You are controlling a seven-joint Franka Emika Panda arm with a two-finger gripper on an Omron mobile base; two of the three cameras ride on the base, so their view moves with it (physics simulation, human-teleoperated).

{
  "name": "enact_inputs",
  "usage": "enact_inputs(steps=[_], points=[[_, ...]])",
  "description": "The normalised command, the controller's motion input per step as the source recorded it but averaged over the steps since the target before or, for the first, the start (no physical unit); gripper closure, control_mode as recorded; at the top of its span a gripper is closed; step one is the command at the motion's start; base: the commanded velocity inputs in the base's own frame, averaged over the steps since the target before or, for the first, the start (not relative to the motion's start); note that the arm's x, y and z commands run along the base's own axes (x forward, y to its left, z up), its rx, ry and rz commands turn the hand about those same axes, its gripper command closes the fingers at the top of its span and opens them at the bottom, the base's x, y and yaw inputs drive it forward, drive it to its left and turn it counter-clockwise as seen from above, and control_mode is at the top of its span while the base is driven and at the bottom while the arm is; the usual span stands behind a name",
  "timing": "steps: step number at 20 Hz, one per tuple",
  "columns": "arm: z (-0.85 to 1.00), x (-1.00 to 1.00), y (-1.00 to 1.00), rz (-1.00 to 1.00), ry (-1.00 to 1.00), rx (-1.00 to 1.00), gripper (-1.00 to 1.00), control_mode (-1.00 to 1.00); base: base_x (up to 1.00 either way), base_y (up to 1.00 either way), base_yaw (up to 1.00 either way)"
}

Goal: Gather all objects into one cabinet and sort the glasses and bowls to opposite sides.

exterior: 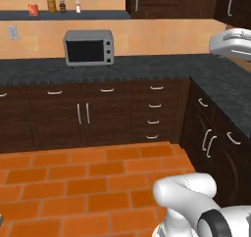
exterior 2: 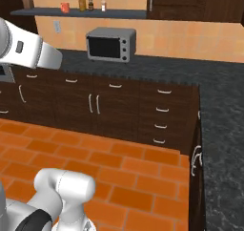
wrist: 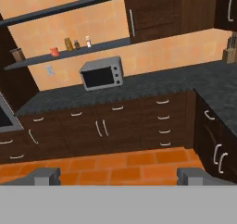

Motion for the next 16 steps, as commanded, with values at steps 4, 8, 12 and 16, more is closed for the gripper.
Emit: enact_inputs(steps=[4,8,12,16], points=[[0.0,0.0,0.0,0.0,0.0,0.0,-1.0,1.0,1.0,0.0,0.0],[0.0,0.0,0.0,0.0,0.0,0.0,-1.0,1.0,1.0,0.0,0.0],[0.0,0.0,0.0,0.0,0.0,0.0,-1.0,1.0,1.0,0.0,0.0],[0.0,0.0,0.0,0.0,0.0,0.0,-1.0,1.0,0.87,0.0,0.02]])
